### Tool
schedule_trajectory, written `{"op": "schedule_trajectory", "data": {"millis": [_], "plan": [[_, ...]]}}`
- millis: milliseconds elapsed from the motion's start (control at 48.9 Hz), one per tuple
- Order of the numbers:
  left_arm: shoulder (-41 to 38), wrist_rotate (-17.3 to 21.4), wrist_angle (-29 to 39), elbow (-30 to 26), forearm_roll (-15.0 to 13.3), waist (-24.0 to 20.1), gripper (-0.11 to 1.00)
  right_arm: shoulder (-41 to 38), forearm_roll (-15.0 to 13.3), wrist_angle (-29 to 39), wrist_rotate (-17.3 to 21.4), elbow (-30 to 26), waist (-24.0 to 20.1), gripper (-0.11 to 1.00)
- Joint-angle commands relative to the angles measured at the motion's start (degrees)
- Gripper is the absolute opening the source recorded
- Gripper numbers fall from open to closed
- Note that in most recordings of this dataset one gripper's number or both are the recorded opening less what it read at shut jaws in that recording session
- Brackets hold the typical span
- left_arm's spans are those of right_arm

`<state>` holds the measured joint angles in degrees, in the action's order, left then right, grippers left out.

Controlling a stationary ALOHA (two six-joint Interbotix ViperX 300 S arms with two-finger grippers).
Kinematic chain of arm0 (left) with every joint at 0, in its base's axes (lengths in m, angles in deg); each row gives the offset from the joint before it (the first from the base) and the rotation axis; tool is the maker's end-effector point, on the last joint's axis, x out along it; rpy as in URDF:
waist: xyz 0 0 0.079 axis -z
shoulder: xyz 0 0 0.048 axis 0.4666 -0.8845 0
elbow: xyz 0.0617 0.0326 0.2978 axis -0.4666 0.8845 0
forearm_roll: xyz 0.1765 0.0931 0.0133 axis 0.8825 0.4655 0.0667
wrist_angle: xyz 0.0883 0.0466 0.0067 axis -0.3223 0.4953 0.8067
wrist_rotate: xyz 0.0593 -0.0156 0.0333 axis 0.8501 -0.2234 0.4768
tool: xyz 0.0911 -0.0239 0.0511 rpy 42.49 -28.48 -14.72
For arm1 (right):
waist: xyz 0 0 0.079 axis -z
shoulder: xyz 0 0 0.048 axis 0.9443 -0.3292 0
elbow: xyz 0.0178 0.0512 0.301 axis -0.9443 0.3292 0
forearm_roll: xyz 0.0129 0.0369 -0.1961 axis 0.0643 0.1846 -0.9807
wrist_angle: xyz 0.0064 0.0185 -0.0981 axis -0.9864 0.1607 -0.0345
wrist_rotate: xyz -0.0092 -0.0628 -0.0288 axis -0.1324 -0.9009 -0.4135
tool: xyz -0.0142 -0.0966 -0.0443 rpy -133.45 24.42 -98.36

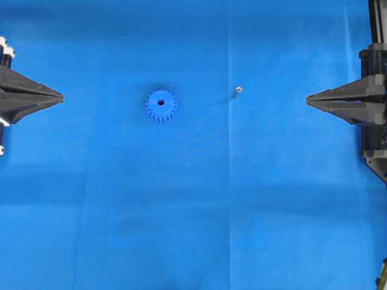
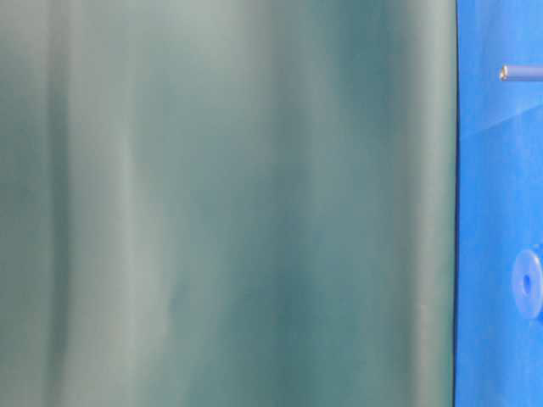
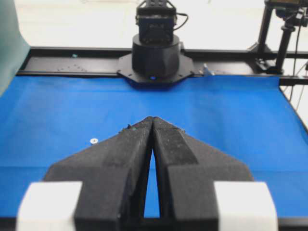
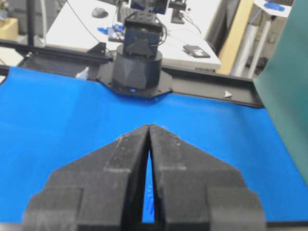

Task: Insert the shaft placed at a random location into the center hole of the small gear at another random location.
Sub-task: 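Move the open right gripper left toward the upright silver shaft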

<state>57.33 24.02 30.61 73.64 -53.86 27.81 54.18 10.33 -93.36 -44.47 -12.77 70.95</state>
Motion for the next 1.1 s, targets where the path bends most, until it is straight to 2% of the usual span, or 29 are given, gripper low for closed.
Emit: {"op": "schedule_trajectory", "data": {"millis": [0, 102, 307, 613, 675, 757, 982, 1022, 1084], "plan": [[0.3, 0.0, 0.5, -0.9, 0.1, 0.2, 0.0, -0.4, -0.5, -0.1, -0.8, -1.0, 0.1, 0.0], [1.1, 0.2, 1.0, -0.9, 0.1, 0.2, 0.0, -0.4, -0.8, 1.5, -1.3, -1.2, 0.1, -0.05], [2.4, 0.1, 2.3, -0.7, 0.1, 0.2, 0.0, -0.9, -0.7, 2.3, -1.4, -1.1, 0.7, -0.06], [2.4, 0.0, 2.3, -0.6, 0.1, 0.2, 0.0, -6.9, -0.1, 0.0, -1.1, 0.0, 7.0, -0.03], [2.4, -0.1, 2.3, -0.6, 0.1, 0.2, 0.0, -9.1, 0.4, -1.0, -1.0, 0.2, 8.0, 0.03], [2.4, -0.3, 2.3, -0.5, 0.1, 0.2, 0.0, -12.5, 1.3, -2.5, -0.9, 0.3, 8.6, 0.19], [2.5, -0.4, 2.3, -0.4, 0.1, 0.2, 0.0, -24.9, 2.7, -10.7, -1.0, 0.4, 11.0, 0.83], [2.4, -0.4, 2.4, -0.4, 0.1, 0.2, 0.0, -27.3, 3.4, -12.3, -1.0, 0.4, 11.9, 0.88], [2.5, -0.4, 2.3, -0.4, 0.1, 0.2, 0.0, -31.1, 4.4, -14.3, -1.0, 0.3, 12.8, 0.82]]}}
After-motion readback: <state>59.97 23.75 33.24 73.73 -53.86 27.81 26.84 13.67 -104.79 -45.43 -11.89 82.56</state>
